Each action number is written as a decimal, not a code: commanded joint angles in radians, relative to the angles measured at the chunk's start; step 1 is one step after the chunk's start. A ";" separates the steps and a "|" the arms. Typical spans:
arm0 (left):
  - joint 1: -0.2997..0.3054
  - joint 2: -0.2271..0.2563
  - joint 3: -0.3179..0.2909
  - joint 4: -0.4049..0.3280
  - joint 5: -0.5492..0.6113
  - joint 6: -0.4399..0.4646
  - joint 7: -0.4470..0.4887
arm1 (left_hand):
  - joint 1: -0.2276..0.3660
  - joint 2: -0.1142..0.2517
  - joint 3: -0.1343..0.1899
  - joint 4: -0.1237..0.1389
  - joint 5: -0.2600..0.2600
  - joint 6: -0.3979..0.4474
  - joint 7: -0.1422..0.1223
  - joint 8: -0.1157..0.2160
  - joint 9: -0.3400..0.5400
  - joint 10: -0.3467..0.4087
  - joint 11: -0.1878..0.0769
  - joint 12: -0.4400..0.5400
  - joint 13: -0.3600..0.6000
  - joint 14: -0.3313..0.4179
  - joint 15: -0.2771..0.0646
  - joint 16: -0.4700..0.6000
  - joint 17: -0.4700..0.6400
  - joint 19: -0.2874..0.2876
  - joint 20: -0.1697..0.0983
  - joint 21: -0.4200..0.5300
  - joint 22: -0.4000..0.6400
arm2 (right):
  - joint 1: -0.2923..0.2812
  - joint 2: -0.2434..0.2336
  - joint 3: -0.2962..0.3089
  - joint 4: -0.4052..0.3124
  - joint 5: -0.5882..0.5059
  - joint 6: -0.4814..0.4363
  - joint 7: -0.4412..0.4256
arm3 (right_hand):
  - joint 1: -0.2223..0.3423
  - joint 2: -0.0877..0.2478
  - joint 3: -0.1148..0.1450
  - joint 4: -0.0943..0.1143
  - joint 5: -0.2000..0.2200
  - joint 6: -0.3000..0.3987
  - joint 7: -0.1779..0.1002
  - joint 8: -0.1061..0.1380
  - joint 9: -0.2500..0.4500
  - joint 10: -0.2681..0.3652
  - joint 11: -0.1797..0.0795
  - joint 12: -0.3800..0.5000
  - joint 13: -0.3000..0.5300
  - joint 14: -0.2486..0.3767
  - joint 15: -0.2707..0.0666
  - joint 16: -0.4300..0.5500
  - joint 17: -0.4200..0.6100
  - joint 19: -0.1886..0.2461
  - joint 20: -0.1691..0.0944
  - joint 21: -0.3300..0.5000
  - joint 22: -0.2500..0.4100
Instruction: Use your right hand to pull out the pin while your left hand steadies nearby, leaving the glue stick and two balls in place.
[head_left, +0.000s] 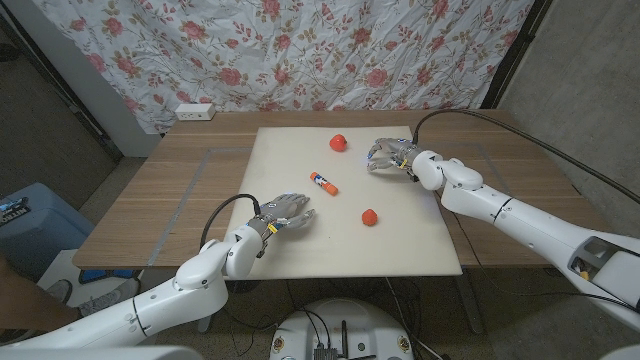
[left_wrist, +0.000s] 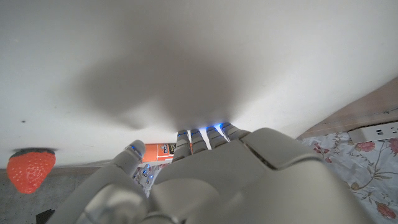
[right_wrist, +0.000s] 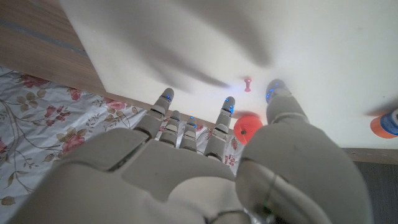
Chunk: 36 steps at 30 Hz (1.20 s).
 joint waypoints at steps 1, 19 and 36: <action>-0.005 0.004 0.002 0.005 -0.009 -0.003 -0.010 | 0.010 0.140 0.009 -0.001 0.003 0.008 -0.002 0.002 0.005 0.009 -0.001 0.006 0.004 0.009 -0.018 0.006 0.002 -0.002 -0.039 -0.004 0.003 | -0.009 0.014 -0.005 0.011 -0.012 -0.006 -0.037 | 0.008 -0.001 0.002 0.005 -0.002 0.031 -0.001 0.019 0.004 0.010 -0.004 0.005 0.005 0.006 -0.004 0.008 0.006 -0.004 -0.009 -0.002 0.002; -0.016 0.012 0.014 0.005 0.002 -0.009 -0.035 | 0.012 0.138 0.023 -0.002 0.002 0.013 -0.005 0.002 0.005 0.018 0.000 0.007 0.005 0.015 -0.013 0.006 0.002 -0.005 -0.034 -0.006 0.003 | -0.013 0.039 -0.005 0.042 -0.006 -0.014 -0.099 | 0.045 0.010 0.012 -0.002 -0.011 0.109 -0.009 0.060 0.010 0.033 -0.031 0.007 0.004 0.033 -0.015 0.018 0.005 -0.001 -0.013 -0.001 0.001; -0.021 0.006 0.016 0.009 0.008 -0.012 -0.045 | 0.012 0.138 0.035 -0.002 0.001 0.018 -0.002 0.002 0.006 0.023 0.001 0.007 0.005 0.014 -0.013 0.005 0.002 -0.004 -0.033 -0.007 0.003 | -0.025 0.058 -0.006 0.073 0.000 -0.007 -0.177 | 0.106 0.013 0.024 -0.008 -0.021 0.182 -0.010 0.100 0.016 0.074 -0.048 0.013 0.003 0.079 -0.050 0.034 0.006 0.041 -0.033 0.006 0.000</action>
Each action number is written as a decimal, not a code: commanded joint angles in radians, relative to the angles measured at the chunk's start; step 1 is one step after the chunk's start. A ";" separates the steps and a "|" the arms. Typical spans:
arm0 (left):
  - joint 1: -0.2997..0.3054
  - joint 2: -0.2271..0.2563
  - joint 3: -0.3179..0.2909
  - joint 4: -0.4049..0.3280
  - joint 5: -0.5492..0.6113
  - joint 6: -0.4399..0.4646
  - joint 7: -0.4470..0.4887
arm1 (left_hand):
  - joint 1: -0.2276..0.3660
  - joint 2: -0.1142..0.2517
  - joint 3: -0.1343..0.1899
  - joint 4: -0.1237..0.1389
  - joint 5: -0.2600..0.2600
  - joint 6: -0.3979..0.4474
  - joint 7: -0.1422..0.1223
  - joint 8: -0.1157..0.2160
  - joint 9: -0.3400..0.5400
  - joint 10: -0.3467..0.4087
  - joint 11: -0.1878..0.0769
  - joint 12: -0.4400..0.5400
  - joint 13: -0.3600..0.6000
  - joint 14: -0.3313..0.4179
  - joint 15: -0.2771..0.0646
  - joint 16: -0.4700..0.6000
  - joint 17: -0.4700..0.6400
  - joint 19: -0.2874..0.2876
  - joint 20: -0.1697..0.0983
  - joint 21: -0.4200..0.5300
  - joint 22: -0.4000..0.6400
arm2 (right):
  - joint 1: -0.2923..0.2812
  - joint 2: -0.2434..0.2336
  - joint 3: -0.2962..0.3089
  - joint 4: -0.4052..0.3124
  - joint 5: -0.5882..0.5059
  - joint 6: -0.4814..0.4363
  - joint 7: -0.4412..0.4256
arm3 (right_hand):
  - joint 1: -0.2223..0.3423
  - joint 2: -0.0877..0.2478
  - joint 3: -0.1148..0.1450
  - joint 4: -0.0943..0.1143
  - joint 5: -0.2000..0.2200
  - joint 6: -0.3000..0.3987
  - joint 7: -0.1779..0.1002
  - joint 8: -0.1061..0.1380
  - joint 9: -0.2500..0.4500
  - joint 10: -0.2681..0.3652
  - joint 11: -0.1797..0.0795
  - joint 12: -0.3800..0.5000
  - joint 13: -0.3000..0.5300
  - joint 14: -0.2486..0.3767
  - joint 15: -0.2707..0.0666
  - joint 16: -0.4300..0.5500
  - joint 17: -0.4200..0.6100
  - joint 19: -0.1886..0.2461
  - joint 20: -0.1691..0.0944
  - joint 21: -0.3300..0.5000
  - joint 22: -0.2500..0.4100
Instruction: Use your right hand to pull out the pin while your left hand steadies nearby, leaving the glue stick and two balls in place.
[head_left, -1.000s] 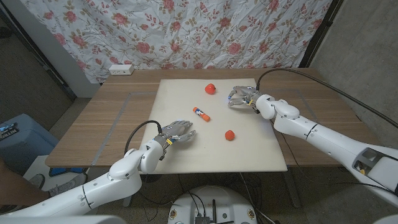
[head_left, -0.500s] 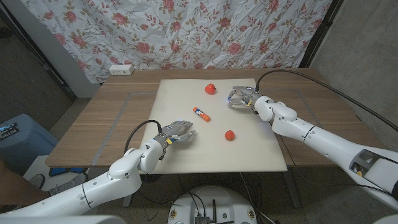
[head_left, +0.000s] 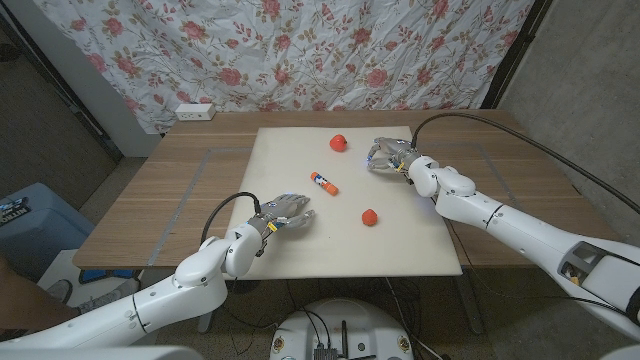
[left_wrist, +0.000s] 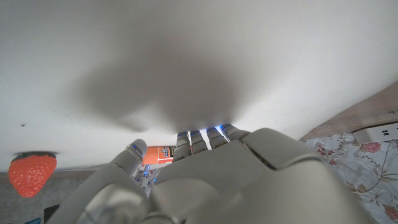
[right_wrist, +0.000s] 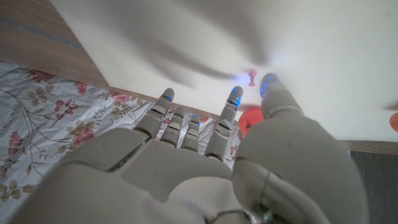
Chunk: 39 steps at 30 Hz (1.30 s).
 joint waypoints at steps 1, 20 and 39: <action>-0.002 -0.003 0.003 0.002 0.004 -0.004 -0.011 | 0.008 0.134 0.010 -0.003 0.000 0.010 0.000 0.005 0.006 0.007 0.002 0.003 0.005 0.009 -0.019 0.004 0.002 -0.002 -0.032 0.001 0.003 | -0.006 0.015 -0.003 0.025 0.007 0.008 -0.053 | 0.023 -0.001 0.010 -0.001 -0.004 0.022 -0.001 0.014 0.003 0.015 -0.002 0.005 0.003 0.015 -0.004 0.008 0.001 0.011 -0.007 0.006 0.002; -0.006 -0.008 0.004 0.010 0.001 -0.011 -0.015 | 0.010 0.134 0.022 -0.004 -0.001 0.011 -0.003 0.004 0.006 0.010 0.001 0.002 0.005 0.010 -0.019 0.003 0.002 0.001 -0.031 0.001 0.003 | -0.005 0.035 -0.011 0.050 0.018 0.012 -0.096 | 0.063 0.002 0.013 0.004 -0.005 0.089 -0.002 0.050 0.011 0.052 -0.011 0.010 0.003 0.039 -0.019 0.018 0.006 0.034 -0.018 0.005 0.002; -0.010 -0.012 0.006 0.013 -0.003 -0.012 -0.018 | 0.012 0.133 0.036 -0.006 -0.002 0.026 -0.002 0.008 0.007 0.011 0.000 0.001 0.005 0.011 -0.019 0.002 0.002 0.003 -0.029 0.001 0.003 | -0.003 0.044 -0.011 0.076 0.026 0.023 -0.134 | 0.092 0.015 0.013 0.009 -0.007 0.167 -0.003 0.093 0.022 0.092 -0.023 0.014 0.003 0.061 -0.046 0.029 0.011 0.053 -0.026 0.005 0.003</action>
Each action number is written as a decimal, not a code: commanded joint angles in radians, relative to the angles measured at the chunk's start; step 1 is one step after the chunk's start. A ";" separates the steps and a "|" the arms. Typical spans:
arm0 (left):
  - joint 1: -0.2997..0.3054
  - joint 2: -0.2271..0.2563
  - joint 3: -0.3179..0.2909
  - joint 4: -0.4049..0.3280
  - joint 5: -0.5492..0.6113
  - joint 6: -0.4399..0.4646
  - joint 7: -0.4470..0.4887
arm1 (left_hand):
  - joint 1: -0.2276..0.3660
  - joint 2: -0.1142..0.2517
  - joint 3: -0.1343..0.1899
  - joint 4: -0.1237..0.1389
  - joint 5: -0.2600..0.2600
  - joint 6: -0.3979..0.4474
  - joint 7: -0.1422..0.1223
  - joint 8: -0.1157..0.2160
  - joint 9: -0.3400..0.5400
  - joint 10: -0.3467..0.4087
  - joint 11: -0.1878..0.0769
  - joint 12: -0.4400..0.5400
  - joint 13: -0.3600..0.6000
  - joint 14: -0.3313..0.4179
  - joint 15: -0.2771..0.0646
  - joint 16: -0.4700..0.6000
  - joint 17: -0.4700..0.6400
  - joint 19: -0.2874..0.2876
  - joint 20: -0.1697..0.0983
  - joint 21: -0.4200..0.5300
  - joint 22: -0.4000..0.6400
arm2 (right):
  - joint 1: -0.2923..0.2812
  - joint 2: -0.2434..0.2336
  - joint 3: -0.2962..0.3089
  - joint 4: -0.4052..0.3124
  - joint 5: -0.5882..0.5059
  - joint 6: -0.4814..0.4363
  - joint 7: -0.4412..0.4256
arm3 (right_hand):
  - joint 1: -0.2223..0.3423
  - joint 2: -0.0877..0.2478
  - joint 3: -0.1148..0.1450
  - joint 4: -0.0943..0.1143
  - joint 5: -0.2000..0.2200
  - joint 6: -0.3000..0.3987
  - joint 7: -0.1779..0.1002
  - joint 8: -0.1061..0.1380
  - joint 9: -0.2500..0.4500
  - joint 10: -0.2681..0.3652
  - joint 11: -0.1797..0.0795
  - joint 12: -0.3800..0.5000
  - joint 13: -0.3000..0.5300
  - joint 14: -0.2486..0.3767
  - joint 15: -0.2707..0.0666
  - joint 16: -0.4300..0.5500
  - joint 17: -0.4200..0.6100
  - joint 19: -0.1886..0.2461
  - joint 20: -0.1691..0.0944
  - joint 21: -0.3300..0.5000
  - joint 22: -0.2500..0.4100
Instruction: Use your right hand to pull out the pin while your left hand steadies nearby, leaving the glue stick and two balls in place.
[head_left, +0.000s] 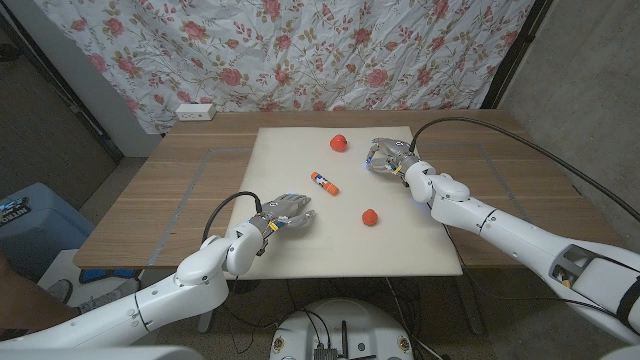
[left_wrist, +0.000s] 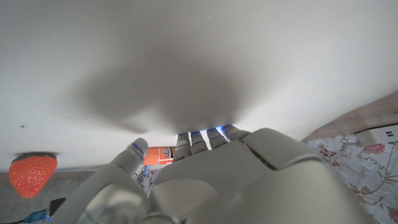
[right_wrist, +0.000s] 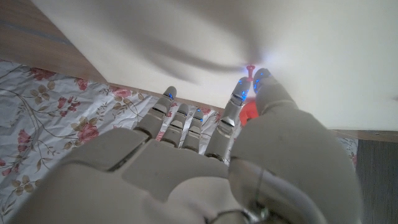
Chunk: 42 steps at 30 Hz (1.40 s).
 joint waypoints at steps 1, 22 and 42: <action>-0.003 -0.005 0.002 0.003 -0.005 0.002 -0.003 | 0.012 0.133 0.011 -0.001 -0.002 0.027 -0.003 0.004 0.007 0.011 0.000 0.005 0.005 0.006 -0.014 0.009 0.001 0.005 -0.027 0.007 0.002 | 0.005 0.009 -0.003 0.023 0.007 0.012 -0.028 | 0.014 0.005 0.004 0.005 -0.003 0.022 0.002 0.014 0.005 0.012 0.001 0.006 0.003 0.009 -0.004 0.010 0.003 0.010 -0.003 0.005 0.002; -0.004 0.000 0.001 0.005 -0.012 -0.012 -0.001 | 0.012 0.132 0.023 0.000 -0.004 0.036 -0.014 0.005 0.008 0.017 0.007 0.006 0.006 0.003 -0.006 0.008 0.002 0.005 -0.026 0.006 0.002 | 0.010 0.015 -0.002 0.042 0.020 0.027 -0.051 | 0.045 0.009 -0.002 0.004 -0.003 0.106 0.000 0.061 0.019 0.050 -0.010 0.008 0.003 0.029 -0.024 0.020 0.008 0.038 -0.009 0.007 0.003; -0.007 -0.001 0.002 0.010 -0.016 -0.016 -0.006 | 0.010 0.130 0.031 0.001 -0.006 0.046 -0.014 0.006 0.009 0.025 0.005 0.008 0.006 0.005 -0.004 0.009 0.003 0.008 -0.024 0.006 0.003 | 0.012 0.015 -0.005 0.053 0.015 0.044 -0.076 | 0.066 0.014 -0.002 0.004 -0.002 0.149 -0.003 0.081 0.023 0.080 -0.024 0.010 0.003 0.042 -0.039 0.028 0.014 0.058 -0.020 0.008 0.003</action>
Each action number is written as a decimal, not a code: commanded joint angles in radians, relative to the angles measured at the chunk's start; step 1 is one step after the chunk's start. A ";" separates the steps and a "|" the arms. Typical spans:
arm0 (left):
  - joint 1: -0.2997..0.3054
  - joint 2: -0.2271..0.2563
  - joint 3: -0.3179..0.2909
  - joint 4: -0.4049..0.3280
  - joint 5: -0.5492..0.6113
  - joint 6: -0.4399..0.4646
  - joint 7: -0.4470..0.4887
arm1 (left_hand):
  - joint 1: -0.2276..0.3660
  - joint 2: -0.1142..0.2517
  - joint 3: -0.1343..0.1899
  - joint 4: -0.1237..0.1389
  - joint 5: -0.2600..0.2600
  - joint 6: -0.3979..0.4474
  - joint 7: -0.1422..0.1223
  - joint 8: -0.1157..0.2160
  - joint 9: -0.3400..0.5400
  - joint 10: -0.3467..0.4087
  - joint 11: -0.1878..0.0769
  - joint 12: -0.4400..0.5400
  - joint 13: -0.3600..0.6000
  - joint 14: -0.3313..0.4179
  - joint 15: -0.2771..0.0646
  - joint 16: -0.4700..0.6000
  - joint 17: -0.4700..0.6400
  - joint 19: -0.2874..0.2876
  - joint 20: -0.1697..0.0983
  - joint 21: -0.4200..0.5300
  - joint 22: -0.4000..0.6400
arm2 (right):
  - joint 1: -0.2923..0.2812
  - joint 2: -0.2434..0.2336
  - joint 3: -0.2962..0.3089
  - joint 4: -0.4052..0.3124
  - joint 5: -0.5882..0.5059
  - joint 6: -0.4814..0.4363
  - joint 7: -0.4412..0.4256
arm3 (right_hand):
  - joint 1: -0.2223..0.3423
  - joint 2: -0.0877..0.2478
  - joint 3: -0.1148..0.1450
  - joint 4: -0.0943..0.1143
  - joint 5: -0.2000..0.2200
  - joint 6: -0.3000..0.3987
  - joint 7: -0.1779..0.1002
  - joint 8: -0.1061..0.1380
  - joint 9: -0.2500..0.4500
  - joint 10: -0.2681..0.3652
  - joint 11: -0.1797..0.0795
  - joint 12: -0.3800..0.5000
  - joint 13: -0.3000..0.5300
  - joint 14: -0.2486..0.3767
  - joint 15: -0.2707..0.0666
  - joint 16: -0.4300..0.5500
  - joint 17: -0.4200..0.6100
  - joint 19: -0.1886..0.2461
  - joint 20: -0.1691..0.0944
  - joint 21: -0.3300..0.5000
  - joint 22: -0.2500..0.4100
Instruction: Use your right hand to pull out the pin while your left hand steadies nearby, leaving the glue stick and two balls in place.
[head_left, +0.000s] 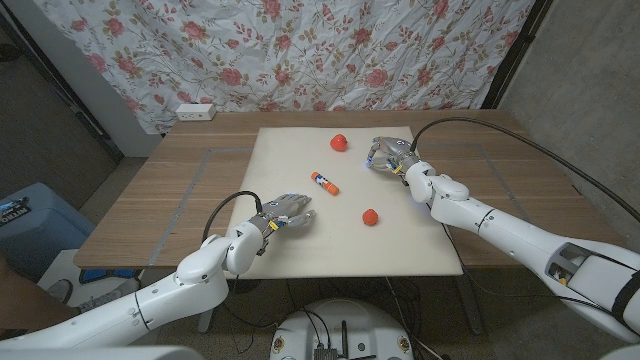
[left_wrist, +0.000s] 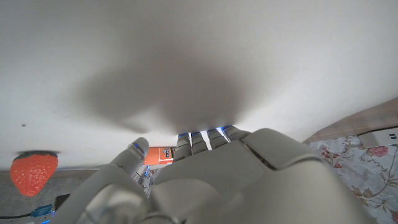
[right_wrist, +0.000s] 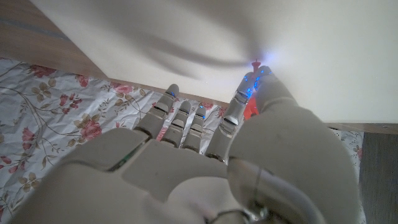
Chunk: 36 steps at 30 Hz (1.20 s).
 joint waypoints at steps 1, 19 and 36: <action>-0.003 0.001 0.000 0.003 -0.006 -0.007 -0.002 | 0.010 0.130 0.006 0.001 0.000 0.046 -0.015 0.006 0.009 0.026 0.003 0.004 0.005 0.007 -0.010 0.006 0.003 0.001 -0.025 0.003 0.003 | -0.001 0.000 -0.001 0.003 -0.005 0.009 -0.017 | 0.017 0.004 -0.002 0.004 -0.002 0.022 0.000 0.009 0.006 0.016 -0.004 0.003 0.003 0.014 -0.022 0.007 0.005 0.015 0.004 0.004 0.003; -0.013 0.003 0.003 0.007 -0.025 -0.013 -0.031 | 0.009 0.129 0.012 0.002 -0.002 0.054 -0.014 0.007 0.009 0.033 -0.001 0.005 0.005 0.006 -0.011 0.006 0.004 0.003 -0.024 0.003 0.003 | 0.001 -0.002 0.000 0.006 -0.010 0.017 -0.024 | 0.031 0.005 -0.003 0.005 -0.002 0.057 0.002 0.025 0.008 0.039 -0.012 0.004 0.003 0.021 -0.034 0.013 0.012 0.031 -0.004 0.005 0.004; -0.023 0.002 0.005 0.011 -0.045 -0.009 -0.048 | 0.008 0.129 0.017 0.002 -0.003 0.054 -0.013 0.005 0.010 0.035 0.000 0.004 0.005 0.008 -0.012 0.007 0.004 0.005 -0.023 0.003 0.003 | 0.001 -0.007 0.007 0.002 -0.014 0.031 -0.031 | 0.028 0.006 -0.006 0.011 -0.002 0.074 0.004 0.027 0.004 0.061 -0.009 0.006 0.003 0.027 -0.042 0.017 0.017 0.039 -0.010 0.004 0.004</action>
